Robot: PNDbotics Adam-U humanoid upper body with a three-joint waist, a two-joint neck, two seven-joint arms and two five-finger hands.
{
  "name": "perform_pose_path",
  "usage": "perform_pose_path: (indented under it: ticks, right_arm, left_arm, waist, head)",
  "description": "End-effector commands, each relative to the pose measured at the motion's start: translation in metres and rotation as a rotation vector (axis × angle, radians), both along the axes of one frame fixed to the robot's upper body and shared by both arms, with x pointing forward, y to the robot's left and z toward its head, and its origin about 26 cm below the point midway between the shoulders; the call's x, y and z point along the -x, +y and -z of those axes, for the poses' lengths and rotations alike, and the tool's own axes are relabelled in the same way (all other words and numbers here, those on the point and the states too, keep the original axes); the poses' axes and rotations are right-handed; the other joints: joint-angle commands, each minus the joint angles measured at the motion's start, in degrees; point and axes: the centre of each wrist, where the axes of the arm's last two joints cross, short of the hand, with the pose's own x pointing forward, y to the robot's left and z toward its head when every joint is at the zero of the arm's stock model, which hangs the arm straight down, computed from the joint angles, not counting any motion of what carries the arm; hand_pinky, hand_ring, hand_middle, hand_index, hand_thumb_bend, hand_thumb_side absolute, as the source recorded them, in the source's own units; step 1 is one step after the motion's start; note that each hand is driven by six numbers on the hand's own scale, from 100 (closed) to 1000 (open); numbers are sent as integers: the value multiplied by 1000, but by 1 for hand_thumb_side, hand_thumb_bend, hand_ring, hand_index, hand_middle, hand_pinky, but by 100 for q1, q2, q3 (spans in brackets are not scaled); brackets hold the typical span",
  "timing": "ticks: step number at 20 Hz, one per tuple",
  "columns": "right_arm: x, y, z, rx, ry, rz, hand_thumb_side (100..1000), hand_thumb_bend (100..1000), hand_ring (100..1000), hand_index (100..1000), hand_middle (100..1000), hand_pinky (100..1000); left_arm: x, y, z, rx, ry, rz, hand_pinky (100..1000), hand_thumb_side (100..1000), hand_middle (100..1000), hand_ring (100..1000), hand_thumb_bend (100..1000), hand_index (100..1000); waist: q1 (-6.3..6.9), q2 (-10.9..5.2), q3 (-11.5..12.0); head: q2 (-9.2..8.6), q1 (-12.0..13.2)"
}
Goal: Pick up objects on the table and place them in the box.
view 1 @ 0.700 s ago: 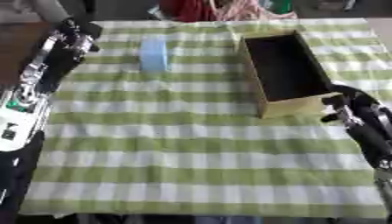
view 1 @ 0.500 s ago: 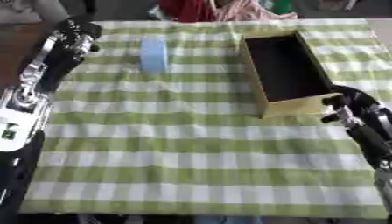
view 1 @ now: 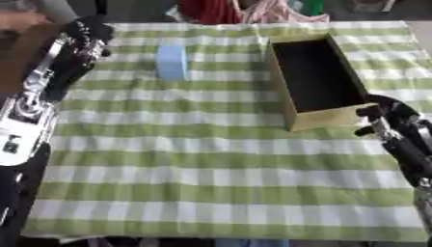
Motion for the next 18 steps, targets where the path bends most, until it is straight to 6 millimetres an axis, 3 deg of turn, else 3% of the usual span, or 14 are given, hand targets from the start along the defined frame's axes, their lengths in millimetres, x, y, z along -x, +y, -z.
perform_pose_path:
  ticks: [1, 6, 9, 12, 18]
  right_arm:
    - [0, -4, -11, 18, -37, -2, 518, 100, 804, 840, 612, 573]
    - [0, -3, -10, 21, -33, -9, 518, 100, 804, 840, 612, 573]
    - [0, -2, -9, 22, -28, -13, 518, 100, 804, 840, 612, 573]
    - [1, -2, -8, 23, -23, -15, 517, 100, 804, 840, 612, 573]
    - [1, -1, -6, 23, -18, -21, 518, 100, 804, 840, 612, 573]
  left_arm:
    - [-3, 10, -28, -142, -63, 4, 758, 470, 781, 855, 100, 890]
    - [-19, 23, -62, -426, -111, 30, 781, 348, 829, 870, 100, 897]
    - [-36, 33, -76, -579, -100, 31, 787, 322, 844, 871, 100, 900]
    - [-54, 40, -81, -688, -62, 36, 792, 314, 855, 871, 100, 902]
    - [-87, 40, -76, -869, 8, -9, 780, 329, 804, 829, 203, 873]
  waist:
    - [0, -87, -11]
    - [5, -108, -63]
    - [6, -130, -102]
    - [8, -147, -146]
    - [4, -164, -251]
  head:
    - [-10, 24]
    - [-22, 71]
    - [-40, 96]
    - [-61, 109]
    - [-92, 105]
